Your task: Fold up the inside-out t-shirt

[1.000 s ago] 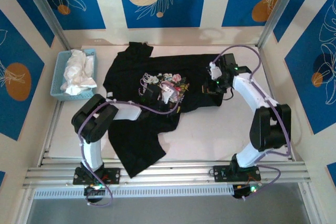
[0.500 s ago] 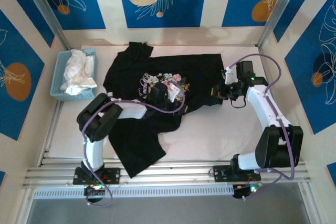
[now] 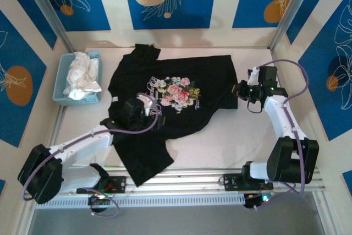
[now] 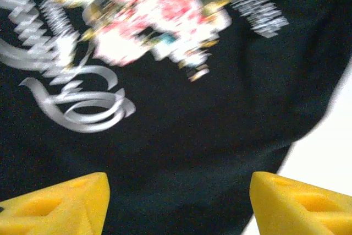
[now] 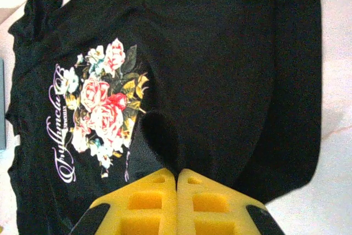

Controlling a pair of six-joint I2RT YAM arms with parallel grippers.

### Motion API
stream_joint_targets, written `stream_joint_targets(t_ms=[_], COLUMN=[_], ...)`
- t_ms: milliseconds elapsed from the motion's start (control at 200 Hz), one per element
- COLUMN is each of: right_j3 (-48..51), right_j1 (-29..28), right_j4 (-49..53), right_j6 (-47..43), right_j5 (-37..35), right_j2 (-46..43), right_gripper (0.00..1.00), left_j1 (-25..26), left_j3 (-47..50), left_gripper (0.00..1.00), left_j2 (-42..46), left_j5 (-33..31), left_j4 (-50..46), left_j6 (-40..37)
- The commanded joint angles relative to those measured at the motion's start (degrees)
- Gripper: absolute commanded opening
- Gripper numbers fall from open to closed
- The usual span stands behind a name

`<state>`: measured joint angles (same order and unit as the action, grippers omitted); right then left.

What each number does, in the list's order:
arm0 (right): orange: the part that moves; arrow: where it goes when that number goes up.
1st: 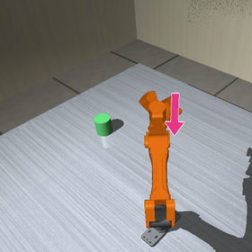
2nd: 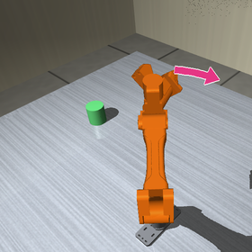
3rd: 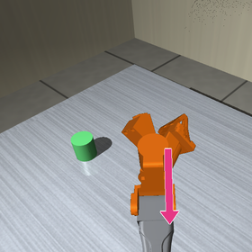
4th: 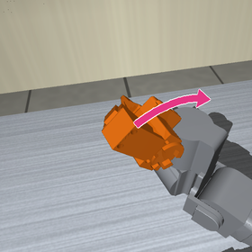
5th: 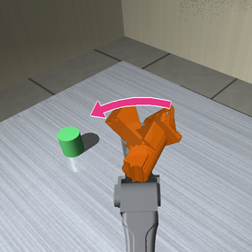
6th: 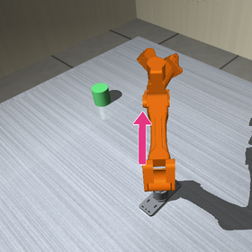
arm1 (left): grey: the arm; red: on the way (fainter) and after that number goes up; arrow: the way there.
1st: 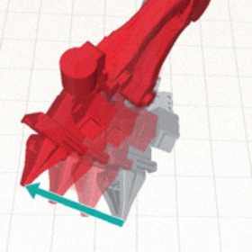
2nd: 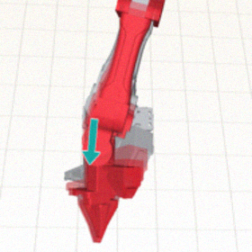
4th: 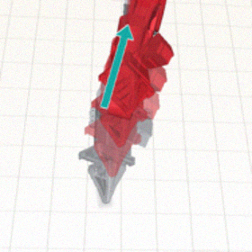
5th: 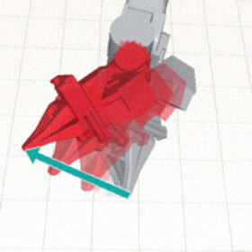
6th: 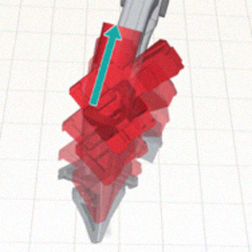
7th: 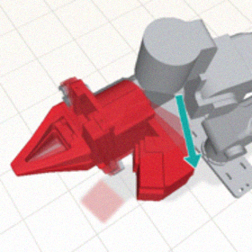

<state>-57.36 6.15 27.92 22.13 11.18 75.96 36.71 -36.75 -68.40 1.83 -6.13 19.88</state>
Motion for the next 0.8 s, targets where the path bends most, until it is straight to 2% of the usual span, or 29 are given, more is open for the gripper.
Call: stream_joint_targets(t_ms=[0, 210, 490, 610, 795], right_j3=[0.2, -0.8, -0.9, -2.1, -3.7], right_j1=[-0.4, -0.3, 0.2, 0.5, 1.5], right_j4=[-2.7, -1.4, -2.1, -2.2, -1.6], right_j6=[0.9, -1.1, -0.8, -0.6, -0.8], right_j5=[-0.4, -1.2, -0.6, -0.7, -2.2], right_j2=[0.7, 0.6, 0.6, 1.3, 2.3], right_gripper=[0.0, 0.0, 0.0, 0.0, 0.0], left_j1=[-4.3, -10.8, -14.3, -14.6, -15.5], left_j3=[-0.2, -10.2, -22.6, -32.8, -54.5], left_gripper=[0.68, 0.68, 0.68, 0.68, 0.68], left_j2=[-4.0, -20.4, -38.1, -45.3, -55.7], left_j5=[-1.0, 3.1, 8.0, 9.5, 8.3], left_j4=[-5.6, -0.9, -1.0, -4.4, -15.3], left_j6=[2.6, 2.2, 2.3, 0.5, -3.0])
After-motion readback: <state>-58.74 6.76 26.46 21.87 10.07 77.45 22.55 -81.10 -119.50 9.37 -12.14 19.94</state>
